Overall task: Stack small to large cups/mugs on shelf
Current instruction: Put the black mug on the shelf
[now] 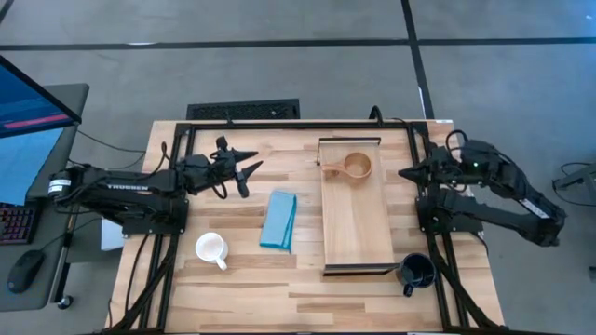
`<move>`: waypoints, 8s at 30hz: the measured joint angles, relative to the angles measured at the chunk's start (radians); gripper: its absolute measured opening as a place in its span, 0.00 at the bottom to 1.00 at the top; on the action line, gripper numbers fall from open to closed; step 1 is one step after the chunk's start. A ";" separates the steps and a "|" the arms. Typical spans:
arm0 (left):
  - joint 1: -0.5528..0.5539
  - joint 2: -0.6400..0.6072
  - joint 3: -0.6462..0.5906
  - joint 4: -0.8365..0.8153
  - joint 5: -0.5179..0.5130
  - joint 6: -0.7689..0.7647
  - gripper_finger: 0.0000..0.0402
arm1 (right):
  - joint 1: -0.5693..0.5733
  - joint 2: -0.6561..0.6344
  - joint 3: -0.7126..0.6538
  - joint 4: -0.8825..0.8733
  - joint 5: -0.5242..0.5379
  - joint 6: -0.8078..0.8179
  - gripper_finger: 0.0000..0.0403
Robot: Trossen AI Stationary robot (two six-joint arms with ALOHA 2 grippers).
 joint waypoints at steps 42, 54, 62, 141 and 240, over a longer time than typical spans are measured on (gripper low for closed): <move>0.027 -0.005 -0.304 0.503 -0.003 -0.005 0.35 | 0.000 0.013 0.102 -0.429 -0.135 0.347 0.12; 0.027 -0.005 -0.304 0.500 -0.006 -0.009 0.35 | 0.000 0.013 0.101 -0.431 -0.135 0.346 0.37; 0.027 -0.005 -0.303 0.499 -0.005 -0.021 0.35 | 0.000 0.013 0.101 -0.398 -0.132 0.346 0.43; 0.027 -0.005 -0.303 0.472 -0.007 -0.053 0.35 | -0.541 0.006 0.580 -0.685 -0.334 -0.448 0.14; 0.027 -0.003 -0.303 0.337 0.003 -0.129 0.35 | 1.360 0.545 0.141 -0.421 0.364 1.317 0.08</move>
